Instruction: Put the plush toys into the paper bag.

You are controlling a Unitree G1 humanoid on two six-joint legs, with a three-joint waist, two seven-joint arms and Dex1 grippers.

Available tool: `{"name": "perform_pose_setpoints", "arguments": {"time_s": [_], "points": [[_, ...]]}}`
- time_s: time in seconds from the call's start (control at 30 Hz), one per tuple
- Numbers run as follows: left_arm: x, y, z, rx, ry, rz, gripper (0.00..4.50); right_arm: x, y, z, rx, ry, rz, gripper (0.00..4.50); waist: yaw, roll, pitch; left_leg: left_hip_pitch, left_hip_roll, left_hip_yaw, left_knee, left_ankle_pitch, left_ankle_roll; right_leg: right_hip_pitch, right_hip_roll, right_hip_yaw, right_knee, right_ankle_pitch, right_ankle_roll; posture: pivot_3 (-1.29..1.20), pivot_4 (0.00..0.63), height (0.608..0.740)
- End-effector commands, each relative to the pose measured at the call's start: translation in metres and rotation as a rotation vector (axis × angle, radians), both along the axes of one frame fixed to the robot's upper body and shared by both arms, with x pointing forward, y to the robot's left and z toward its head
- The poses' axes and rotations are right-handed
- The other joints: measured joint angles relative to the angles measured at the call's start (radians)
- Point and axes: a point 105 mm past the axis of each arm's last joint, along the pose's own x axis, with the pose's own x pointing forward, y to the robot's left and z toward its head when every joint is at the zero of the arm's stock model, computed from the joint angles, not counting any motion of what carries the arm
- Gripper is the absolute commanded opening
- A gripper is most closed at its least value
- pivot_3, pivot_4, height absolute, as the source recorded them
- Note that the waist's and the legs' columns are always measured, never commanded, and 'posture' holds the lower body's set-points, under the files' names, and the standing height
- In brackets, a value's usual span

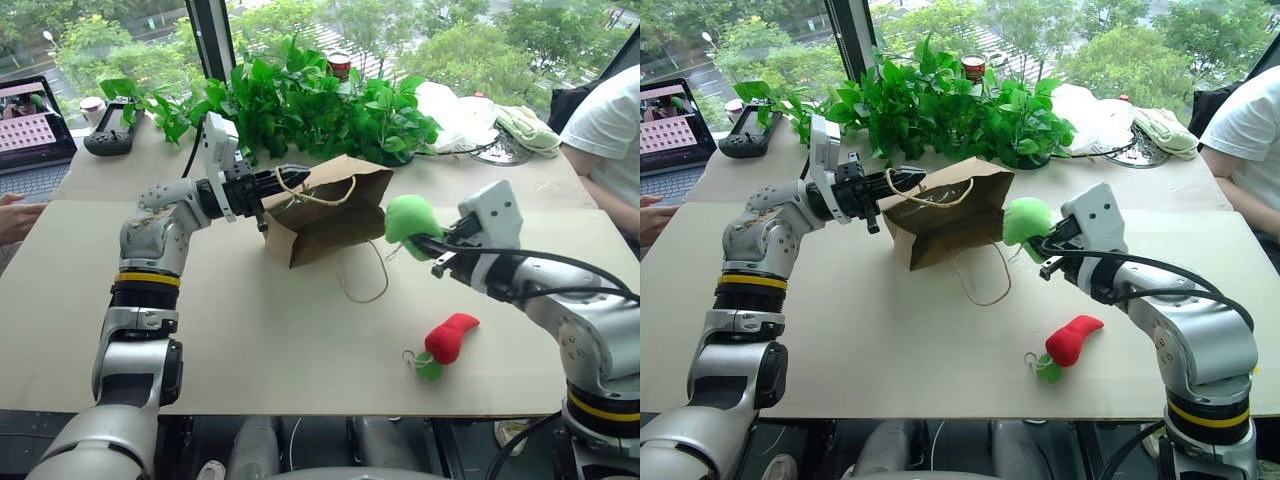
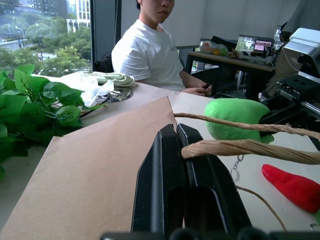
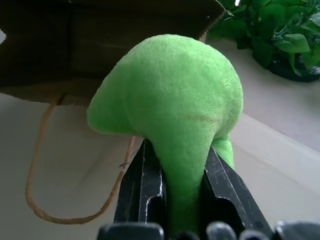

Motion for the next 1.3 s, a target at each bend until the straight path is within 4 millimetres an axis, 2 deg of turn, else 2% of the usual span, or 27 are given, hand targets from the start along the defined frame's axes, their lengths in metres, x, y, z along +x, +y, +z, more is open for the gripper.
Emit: {"name": "perform_pose_setpoints", "arguments": {"time_s": [0.03, 0.3, 0.57, 0.83, 1.0, 1.1, 1.3], "points": [[-0.001, 0.001, 0.014, -0.019, -0.045, -0.005, 0.0, 0.001, 0.022, 0.008, -0.041, -0.038, 0.058, 0.74, 0.0, 0.0, 0.0, 0.0, 0.0, -0.001, 0.0, 0.0, 0.0, 0.0, 0.0, 0.0, 0.0, 0.0, 0.0, 0.0, 0.15, 0.74], [-0.002, -0.003, 0.014, -0.017, -0.045, -0.02, 0.0, 0.019, 0.049, 0.001, -0.139, -0.028, 0.086, 0.74, 0.003, 0.0, 0.0, -0.002, -0.001, -0.002, 0.0, 0.0, 0.0, -0.001, 0.0, 0.0, -0.001, 0.0, 0.0, 0.0, 0.15, 0.74], [-0.004, -0.008, 0.011, -0.008, -0.041, -0.048, 0.0, 0.05, 0.069, 0.013, -0.164, -0.02, 0.054, 0.74, 0.002, 0.0, 0.0, -0.004, -0.001, -0.002, 0.0, 0.0, 0.001, -0.002, 0.0, -0.001, 0.0, 0.0, 0.0, 0.0, 0.15, 0.74], [-0.005, -0.011, 0.01, -0.004, -0.041, -0.063, 0.0, 0.071, 0.074, 0.012, -0.144, 0.018, -0.021, 0.74, 0.003, 0.0, 0.0, -0.006, -0.001, -0.003, 0.0, 0.0, 0.001, -0.002, 0.0, -0.002, 0.001, 0.0, 0.0, 0.0, 0.15, 0.74], [-0.007, -0.012, 0.01, 0.0, -0.042, -0.072, 0.0, 0.085, 0.071, 0.002, -0.106, 0.049, -0.116, 0.74, 0.002, 0.0, 0.0, -0.006, -0.001, -0.003, 0.0, 0.0, 0.001, -0.003, 0.0, -0.002, 0.002, 0.0, 0.0, 0.0, 0.15, 0.74], [-0.007, -0.012, 0.01, 0.002, -0.042, -0.075, 0.0, 0.091, 0.067, 0.0, -0.081, 0.048, -0.167, 1.53, 0.001, 0.0, 0.0, -0.006, -0.001, -0.003, 0.0, 0.0, 0.001, -0.003, 0.0, -0.002, 0.002, 0.0, 0.0, 0.0, 0.15, 0.74], [-0.007, -0.013, 0.009, 0.005, -0.042, -0.076, 0.0, 0.104, 0.057, 0.001, -0.033, 0.019, -0.291, 3.59, -0.001, 0.0, 0.0, -0.006, -0.001, -0.003, 0.0, 0.0, 0.001, -0.003, 0.0, -0.002, 0.002, 0.0, 0.0, 0.0, 0.15, 0.74]]}}
